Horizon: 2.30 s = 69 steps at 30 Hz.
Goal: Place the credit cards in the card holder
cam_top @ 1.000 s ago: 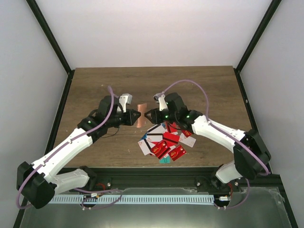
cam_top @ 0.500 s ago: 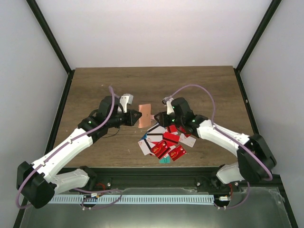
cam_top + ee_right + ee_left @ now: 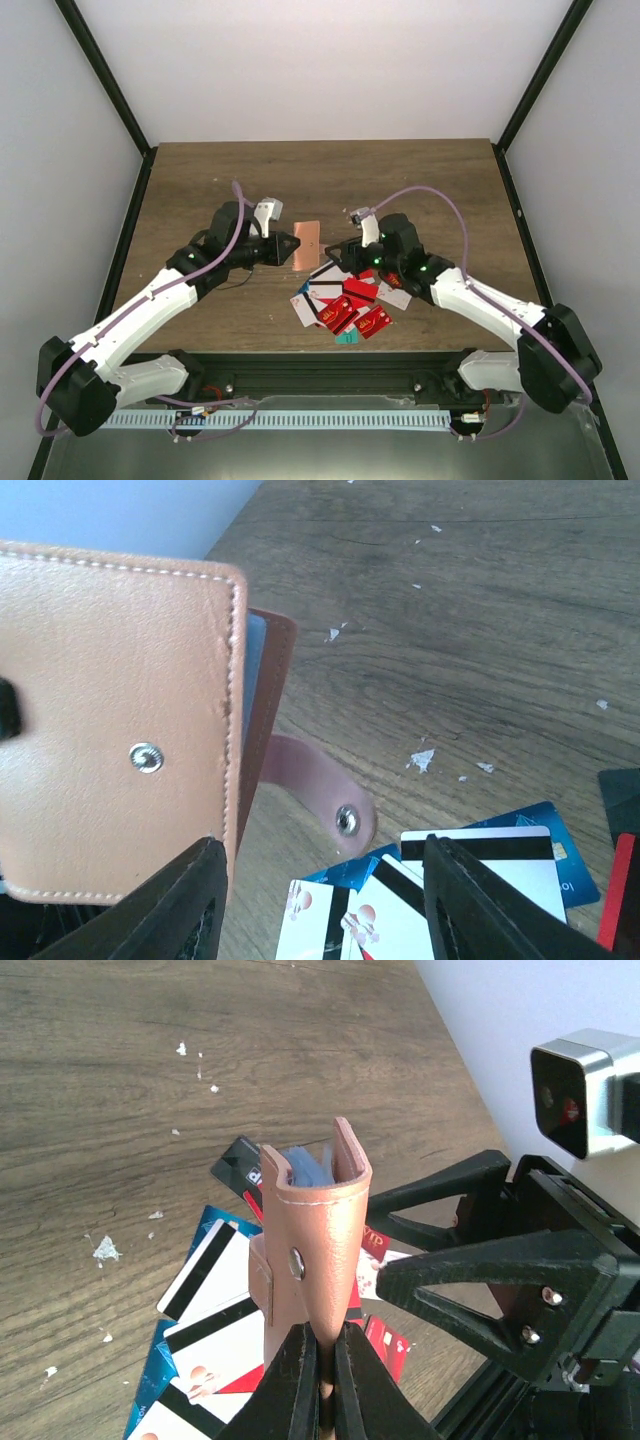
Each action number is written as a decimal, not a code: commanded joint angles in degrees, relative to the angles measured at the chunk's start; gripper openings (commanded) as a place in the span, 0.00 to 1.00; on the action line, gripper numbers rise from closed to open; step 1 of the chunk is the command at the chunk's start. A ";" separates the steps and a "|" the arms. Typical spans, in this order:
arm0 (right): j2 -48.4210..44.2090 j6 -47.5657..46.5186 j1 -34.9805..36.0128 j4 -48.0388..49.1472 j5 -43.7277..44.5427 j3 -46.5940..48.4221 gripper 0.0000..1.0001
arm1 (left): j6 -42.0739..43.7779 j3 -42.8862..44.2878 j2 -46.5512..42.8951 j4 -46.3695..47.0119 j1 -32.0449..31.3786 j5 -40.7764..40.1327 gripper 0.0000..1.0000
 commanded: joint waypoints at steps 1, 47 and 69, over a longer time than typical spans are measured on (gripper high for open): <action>2.58 1.95 -1.05 0.91 0.20 2.71 0.56 | 0.27 0.46 -0.68 1.97 -0.35 0.92 0.04; 31.72 4.57 -3.59 1.04 -21.33 18.98 0.01 | 6.50 -3.33 13.29 1.83 9.47 -10.82 0.06; 32.45 2.38 -2.85 -4.07 -20.43 22.16 0.01 | 6.77 -1.82 18.80 0.11 6.78 -10.39 0.91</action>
